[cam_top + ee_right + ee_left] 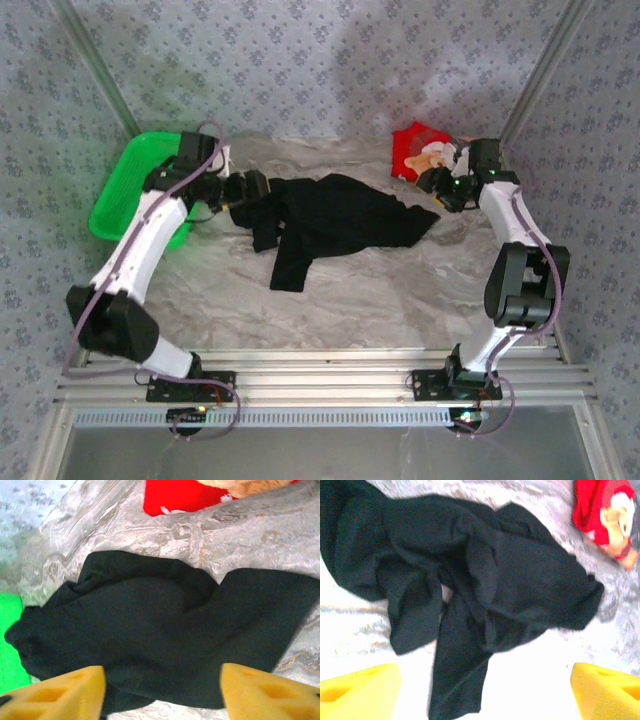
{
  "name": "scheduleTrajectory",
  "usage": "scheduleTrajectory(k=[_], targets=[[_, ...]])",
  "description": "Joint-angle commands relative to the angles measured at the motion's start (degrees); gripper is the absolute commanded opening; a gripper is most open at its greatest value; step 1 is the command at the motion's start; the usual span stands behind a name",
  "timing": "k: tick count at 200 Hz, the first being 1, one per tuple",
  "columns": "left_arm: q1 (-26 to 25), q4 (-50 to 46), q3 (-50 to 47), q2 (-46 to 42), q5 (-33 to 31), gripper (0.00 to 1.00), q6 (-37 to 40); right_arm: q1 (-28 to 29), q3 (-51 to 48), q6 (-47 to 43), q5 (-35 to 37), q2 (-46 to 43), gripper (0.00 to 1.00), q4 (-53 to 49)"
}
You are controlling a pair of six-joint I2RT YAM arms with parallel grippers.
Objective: Fold and stack the t-shirts
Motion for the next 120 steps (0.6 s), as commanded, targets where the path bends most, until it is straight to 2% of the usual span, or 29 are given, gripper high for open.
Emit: scheduleTrajectory(k=[1, 14, 40, 67, 88, 120], targets=[[-2.9, -4.7, -5.2, 3.1, -4.7, 0.85, 5.2, 0.7, -4.6, -3.2, -3.6, -6.8, 0.78, 0.3], [-4.6, -5.4, -5.5, 5.1, -8.3, 0.84, 6.6, 1.8, -9.1, -3.9, -4.7, -12.4, 0.88, 2.1], [-8.1, -6.6, -2.4, 12.0, -15.8, 0.79, 8.8, 3.5, -19.3, -3.5, -6.4, -23.7, 1.00, 6.6], [-11.0, -11.0, 4.4, 22.6, -20.5, 0.74, 11.0, 4.9, -25.6, -2.5, -8.1, -30.3, 1.00, 8.8], [-12.7, -14.9, 10.6, 30.3, -25.9, 0.73, 11.9, 6.0, -27.9, -1.8, -9.0, -31.5, 1.00, 8.9], [-13.5, -16.3, 16.5, 37.6, -31.3, 0.66, 11.9, 6.7, -29.2, -1.7, -9.0, -31.8, 1.00, 9.0]])
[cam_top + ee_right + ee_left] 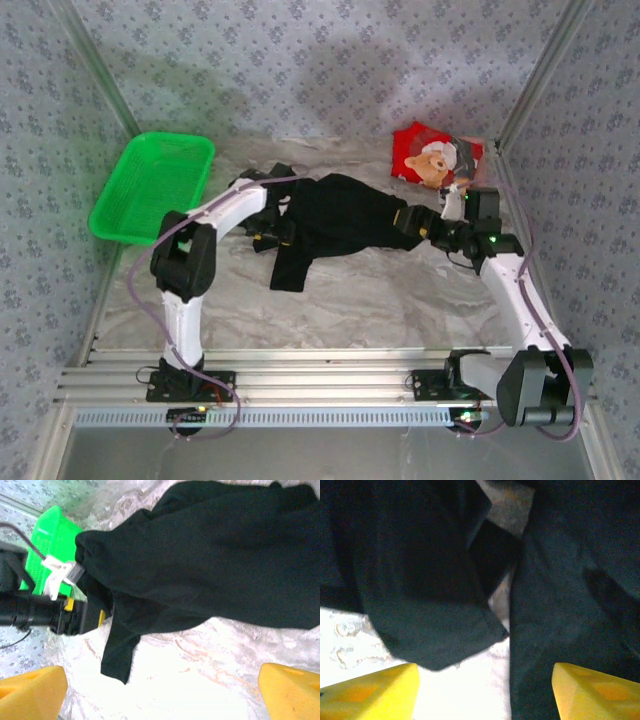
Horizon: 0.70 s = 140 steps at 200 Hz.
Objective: Fold and stack the t-shirts
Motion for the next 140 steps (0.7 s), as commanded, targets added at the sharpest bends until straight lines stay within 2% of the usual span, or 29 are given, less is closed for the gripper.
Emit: scheduleTrajectory(k=[1, 42, 65, 74, 91, 107, 140], targets=[[-0.2, -5.0, 4.7, 3.7, -7.4, 0.65, 1.6, 0.5, -0.7, 0.5, -1.5, -0.2, 1.00, 0.9], [-0.3, -5.0, 7.9, 9.6, -11.9, 0.55, 2.6, 0.4, -0.8, -0.5, -1.7, -0.1, 1.00, -0.1], [-0.3, -3.4, 6.2, 9.7, -11.7, 0.44, 3.3, 0.6, -1.7, 0.4, -1.6, 0.0, 1.00, 1.0], [-0.2, -3.2, 5.7, 9.7, -11.5, 0.35, 3.6, 0.6, -2.2, 0.8, -1.4, 0.0, 1.00, 1.4], [0.0, -3.3, 4.9, 8.3, -11.9, 0.13, 3.7, 0.9, -2.9, 2.0, -0.9, 0.3, 1.00, 2.5], [0.4, -2.5, 4.0, 4.7, -11.8, 0.00, 3.5, 2.6, -3.3, 3.3, -0.9, 1.1, 1.00, 4.1], [1.1, -4.5, 5.0, -4.0, -10.2, 0.00, 2.8, 12.9, -0.7, 4.1, 2.2, 7.9, 1.00, 4.1]])
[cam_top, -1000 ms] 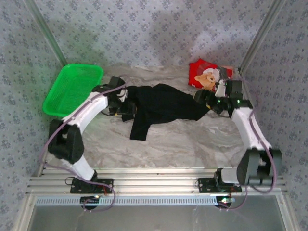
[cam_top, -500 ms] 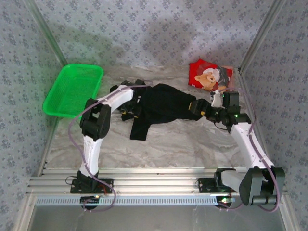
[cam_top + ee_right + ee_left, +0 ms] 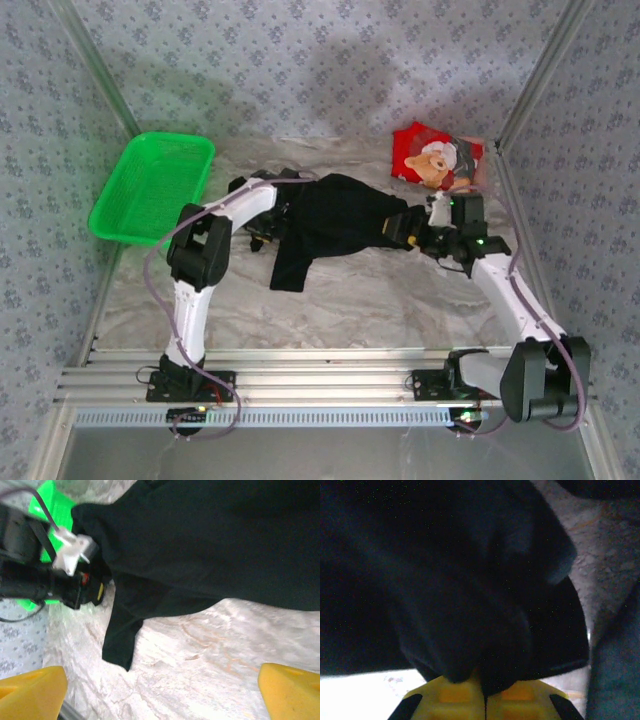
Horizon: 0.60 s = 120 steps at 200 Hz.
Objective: Fold and stack the t-shirts
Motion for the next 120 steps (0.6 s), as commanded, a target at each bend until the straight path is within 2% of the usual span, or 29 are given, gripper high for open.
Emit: scheduleTrajectory(k=[1, 30, 63, 93, 120], targets=[[0.8, -2.3, 1.1, -10.0, 0.8, 0.00, -0.7, 7.2, 2.2, 1.7, 1.8, 5.3, 1.00, 0.7], [2.6, -3.6, 3.5, -21.0, 5.7, 0.00, -4.3, 17.4, 6.2, 3.2, 5.0, 14.3, 0.98, 1.8], [5.1, -3.3, 9.8, -31.9, 8.2, 0.00, -7.0, 25.6, 14.1, 4.1, 6.5, 26.2, 0.94, 0.2], [7.7, -4.1, 15.6, -36.4, 8.8, 0.00, -6.4, 32.0, 24.7, 4.0, 8.0, 37.3, 0.89, -4.0], [10.5, -3.6, 14.5, -38.6, 10.8, 0.00, -6.0, 35.0, 29.7, 7.5, 8.9, 44.0, 0.83, -3.7]])
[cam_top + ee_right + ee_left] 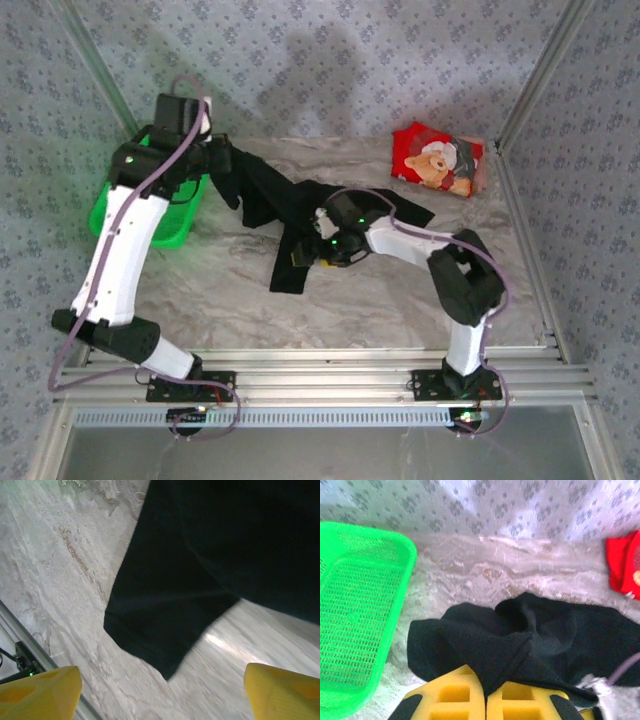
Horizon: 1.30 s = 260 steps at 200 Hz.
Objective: Fold and stack the t-shirts
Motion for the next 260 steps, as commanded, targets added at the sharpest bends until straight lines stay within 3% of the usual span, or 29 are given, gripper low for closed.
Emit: scheduleTrajectory(k=[1, 40, 81, 104, 121, 133, 170, 196, 245, 260], targets=[[2.0, -1.6, -1.0, -0.3, 2.4, 0.00, -0.3, 2.2, 4.0, 3.0, 1.7, 4.5, 0.83, -2.5], [4.6, 0.9, -4.0, -2.9, 4.8, 0.00, -0.1, 5.6, 11.0, 3.1, 6.1, 10.8, 0.80, -7.6], [6.4, 1.5, -4.3, -3.4, 6.3, 0.00, 0.3, 8.4, 16.0, 2.6, 11.7, 15.1, 0.67, -14.1], [7.6, 2.5, -5.7, -4.3, 6.7, 0.00, 0.5, 9.2, 17.6, 2.0, 13.8, 16.9, 0.46, -17.0], [9.6, 3.5, -6.5, -5.0, 8.1, 0.00, 0.1, 8.4, 16.5, 2.6, 14.8, 16.2, 0.13, -17.4], [11.0, 3.6, -6.1, -5.4, 8.6, 0.00, 0.2, 6.7, 13.9, 3.6, 17.6, 12.8, 0.00, -16.0], [14.6, 3.4, -0.4, -4.6, 10.9, 0.00, 1.2, -3.0, 1.6, 5.9, 25.2, -2.4, 0.00, -13.5], [14.8, 3.3, 4.8, -2.6, 11.6, 0.00, 1.4, -10.0, -1.7, 5.4, 26.4, -8.9, 0.00, -13.8], [16.8, 3.7, 11.8, 1.0, 12.3, 0.00, 0.7, -19.7, -3.6, -4.8, 32.1, -19.0, 0.00, -21.6], [17.7, 3.9, 11.9, 1.7, 13.1, 0.00, 0.3, -23.2, -7.0, -6.3, 29.8, -22.1, 0.00, -21.4]])
